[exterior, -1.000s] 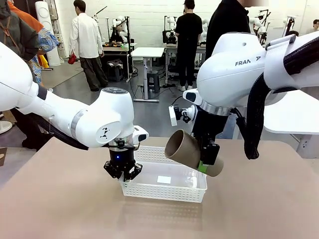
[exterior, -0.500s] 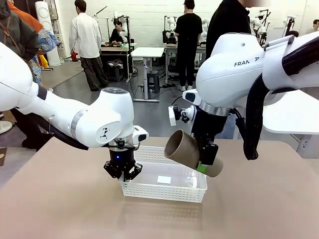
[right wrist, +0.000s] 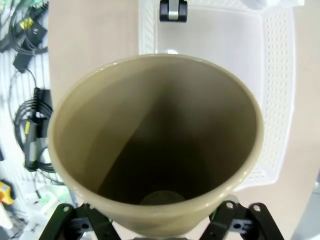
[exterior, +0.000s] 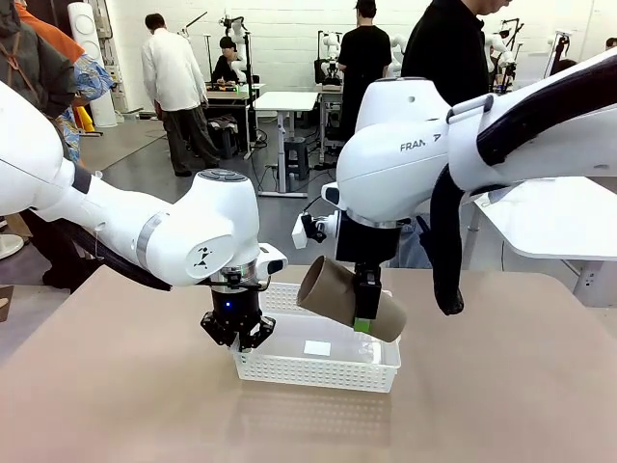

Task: Clean and organize the cups into the basket.
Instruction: Pick up the Organizing basket and move it to the center of the table, then pick up the Reusable plastic cup from the right side of the table and place it inside the Organizing basket.

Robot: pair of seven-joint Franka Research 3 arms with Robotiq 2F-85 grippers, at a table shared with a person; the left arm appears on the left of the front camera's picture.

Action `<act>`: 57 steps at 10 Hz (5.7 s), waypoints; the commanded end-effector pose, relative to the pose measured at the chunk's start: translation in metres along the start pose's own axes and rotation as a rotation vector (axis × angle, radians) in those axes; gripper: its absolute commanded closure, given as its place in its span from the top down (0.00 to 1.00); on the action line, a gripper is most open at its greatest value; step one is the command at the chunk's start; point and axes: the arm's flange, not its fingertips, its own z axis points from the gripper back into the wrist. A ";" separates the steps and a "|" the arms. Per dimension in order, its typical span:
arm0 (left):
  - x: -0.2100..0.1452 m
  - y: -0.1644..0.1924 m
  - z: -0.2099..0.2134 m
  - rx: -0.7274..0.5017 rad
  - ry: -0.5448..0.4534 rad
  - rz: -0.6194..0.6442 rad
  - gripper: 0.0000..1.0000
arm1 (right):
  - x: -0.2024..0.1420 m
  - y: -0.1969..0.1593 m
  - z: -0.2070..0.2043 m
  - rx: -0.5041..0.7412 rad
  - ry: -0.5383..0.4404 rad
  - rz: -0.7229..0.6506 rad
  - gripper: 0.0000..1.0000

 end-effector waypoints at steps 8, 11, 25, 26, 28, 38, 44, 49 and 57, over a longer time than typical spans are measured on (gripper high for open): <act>-0.004 -0.001 -0.004 0.006 0.005 0.000 0.00 | 0.033 -0.045 -0.063 0.008 0.052 0.044 0.82; -0.004 -0.001 -0.004 0.006 0.005 0.000 0.00 | 0.031 -0.055 -0.085 0.036 0.060 0.003 0.82; -0.004 -0.001 -0.004 0.006 0.005 0.000 0.00 | 0.002 -0.067 -0.128 0.134 0.024 -0.069 1.00; -0.004 -0.001 -0.004 0.006 0.005 0.000 0.00 | 0.001 -0.067 -0.128 0.132 0.020 -0.068 1.00; -0.004 -0.001 -0.004 0.006 0.005 0.000 0.00 | -0.001 -0.064 -0.120 0.112 0.002 -0.063 1.00; -0.004 -0.001 -0.004 0.006 0.005 0.000 0.00 | -0.105 -0.027 -0.008 -0.068 -0.272 -0.117 1.00; -0.004 -0.001 -0.004 0.006 0.005 0.000 0.00 | -0.105 -0.027 -0.008 -0.068 -0.272 -0.117 1.00; -0.004 -0.001 -0.004 0.006 0.005 0.000 0.00 | -0.238 0.009 0.054 0.280 -0.969 0.283 1.00; -0.004 -0.001 -0.004 0.006 0.005 0.000 0.00 | -0.447 -0.033 -0.029 0.028 -1.414 -0.026 1.00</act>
